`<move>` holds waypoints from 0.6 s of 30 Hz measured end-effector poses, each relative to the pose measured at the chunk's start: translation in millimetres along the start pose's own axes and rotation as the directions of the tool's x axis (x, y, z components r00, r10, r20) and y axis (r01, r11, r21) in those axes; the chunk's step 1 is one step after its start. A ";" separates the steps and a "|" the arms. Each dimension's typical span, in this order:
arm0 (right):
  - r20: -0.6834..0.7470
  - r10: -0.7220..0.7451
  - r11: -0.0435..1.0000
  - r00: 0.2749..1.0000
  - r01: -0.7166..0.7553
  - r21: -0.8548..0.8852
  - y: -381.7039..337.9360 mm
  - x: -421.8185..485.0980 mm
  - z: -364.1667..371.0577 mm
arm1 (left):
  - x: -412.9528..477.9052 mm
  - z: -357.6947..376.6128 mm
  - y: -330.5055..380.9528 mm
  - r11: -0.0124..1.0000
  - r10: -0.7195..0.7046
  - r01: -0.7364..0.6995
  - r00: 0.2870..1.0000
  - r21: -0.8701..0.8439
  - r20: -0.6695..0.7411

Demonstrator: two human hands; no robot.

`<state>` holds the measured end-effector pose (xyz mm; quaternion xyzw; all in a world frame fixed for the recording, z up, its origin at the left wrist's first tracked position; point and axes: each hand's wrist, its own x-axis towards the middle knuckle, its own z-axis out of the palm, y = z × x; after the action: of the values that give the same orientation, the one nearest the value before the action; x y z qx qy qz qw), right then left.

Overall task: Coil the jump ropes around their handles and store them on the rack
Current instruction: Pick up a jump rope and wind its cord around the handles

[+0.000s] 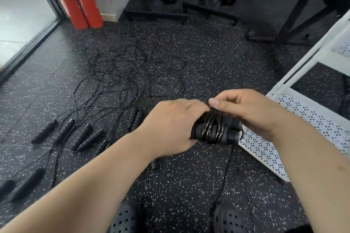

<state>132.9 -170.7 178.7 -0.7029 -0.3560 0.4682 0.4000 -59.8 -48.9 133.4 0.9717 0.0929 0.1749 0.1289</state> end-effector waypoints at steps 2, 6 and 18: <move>0.050 0.021 0.988 0.999 -0.028 0.151 0.8 2.9 8.2 | 0.3 -3.1 0.8 0.994 -0.078 0.075 0.996 -0.077 -0.042; -0.081 0.106 0.914 0.991 -0.064 0.402 2.4 10.6 37.6 | -0.5 -4.5 -0.1 0.949 -0.252 0.225 0.962 -0.219 -0.103; -0.024 0.122 0.811 0.992 -0.086 0.578 1.9 12.6 64.7 | -7.5 -7.8 -3.5 0.978 -0.150 0.118 0.972 -0.172 -0.183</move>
<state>76.0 -145.7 156.7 -0.5813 -0.1466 0.5538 0.5778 -70.0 -45.6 137.1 0.9280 0.1563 0.2667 0.2081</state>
